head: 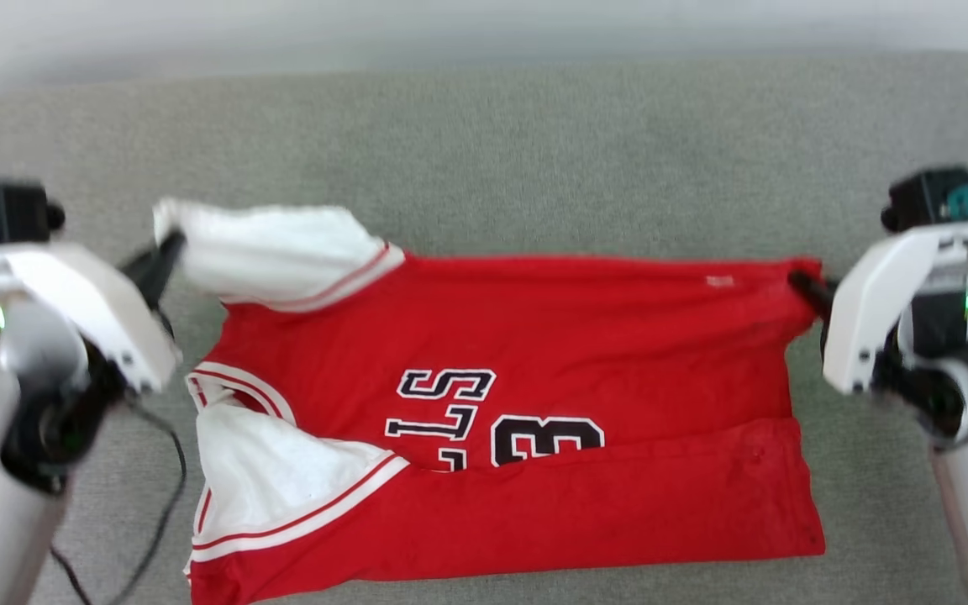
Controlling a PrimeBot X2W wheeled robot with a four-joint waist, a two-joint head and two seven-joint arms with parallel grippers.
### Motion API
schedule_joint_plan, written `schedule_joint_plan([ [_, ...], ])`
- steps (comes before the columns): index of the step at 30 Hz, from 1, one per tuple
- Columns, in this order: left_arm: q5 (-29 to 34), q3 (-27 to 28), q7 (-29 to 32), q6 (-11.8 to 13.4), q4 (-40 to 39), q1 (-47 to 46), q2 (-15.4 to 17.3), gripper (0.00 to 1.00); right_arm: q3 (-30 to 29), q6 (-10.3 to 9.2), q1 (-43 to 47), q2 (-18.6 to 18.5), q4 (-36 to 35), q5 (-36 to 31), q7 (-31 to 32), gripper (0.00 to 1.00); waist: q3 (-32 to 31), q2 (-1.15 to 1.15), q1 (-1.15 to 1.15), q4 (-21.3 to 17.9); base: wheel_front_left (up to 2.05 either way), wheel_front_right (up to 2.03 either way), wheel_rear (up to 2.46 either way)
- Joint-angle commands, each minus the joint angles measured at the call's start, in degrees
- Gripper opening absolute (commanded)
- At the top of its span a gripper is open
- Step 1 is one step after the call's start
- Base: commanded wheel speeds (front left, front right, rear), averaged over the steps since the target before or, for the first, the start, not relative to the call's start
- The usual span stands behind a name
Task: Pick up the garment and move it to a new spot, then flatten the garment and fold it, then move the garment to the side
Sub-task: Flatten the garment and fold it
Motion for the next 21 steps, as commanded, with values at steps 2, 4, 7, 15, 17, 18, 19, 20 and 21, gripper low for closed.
schedule_joint_plan([
  [2,-1.21,0.8,-1.44,1.23,-1.54,5.47,-0.01,0.0,-0.57,-0.02,4.45,-0.42,-2.13,0.18,0.16,0.0,-2.72,0.0,0.0,0.51,0.0,0.0,0.0],
  [4,-2.72,1.43,-2.64,2.17,-2.89,10.32,-0.55,0.0,-0.99,-0.02,8.18,-0.12,-3.88,0.42,0.23,0.0,-3.56,0.0,0.0,0.65,0.0,0.0,0.0],
  [7,-4.65,1.48,-3.71,3.3,-4.05,17.3,-1.77,0.0,-2.05,-0.02,13.28,1.01,-5.36,0.86,-0.46,0.0,-4.16,0.0,0.0,0.69,0.0,0.0,0.0],
  [15,-8.52,0.34,-5.31,4.0,-1.85,28.12,-6.21,0.95,-5.09,-0.02,22.97,3.49,-3.56,0.81,-3.98,1.0,-4.39,0.0,0.0,1.0,0.0,0.0,0.0],
  [17,-7.86,-0.15,-6.59,3.63,-0.47,28.34,-7.2,1.0,-5.01,-0.02,24.79,3.8,-2.77,0.91,-5.41,1.0,-4.48,0.0,0.0,1.23,0.0,0.0,0.0],
  [18,-7.18,-0.27,-7.61,3.58,0.09,28.22,-7.5,1.0,-5.23,-0.05,25.42,3.86,-2.5,0.93,-6.45,1.0,-4.61,0.0,0.0,1.29,0.0,0.0,0.0],
  [19,-6.55,-0.07,-9.13,3.63,0.38,27.91,-7.92,1.0,-5.16,-0.05,25.87,4.03,-2.57,1.29,-7.55,1.0,-4.79,0.0,0.0,1.28,0.0,0.0,0.0],
  [20,-5.6,-0.04,-10.73,3.66,0.51,27.55,-8.3,1.0,-5.34,-0.05,26.24,3.97,-2.99,1.22,-9.23,1.0,-5.07,0.0,0.0,1.29,0.0,0.0,0.0],
  [21,-4.38,-0.34,-12.2,3.63,0.53,27.18,-8.38,1.0,-5.53,-0.05,26.28,4.01,-3.53,1.28,-10.66,1.0,-5.38,0.0,0.0,1.29,0.0,0.0,0.0],
])
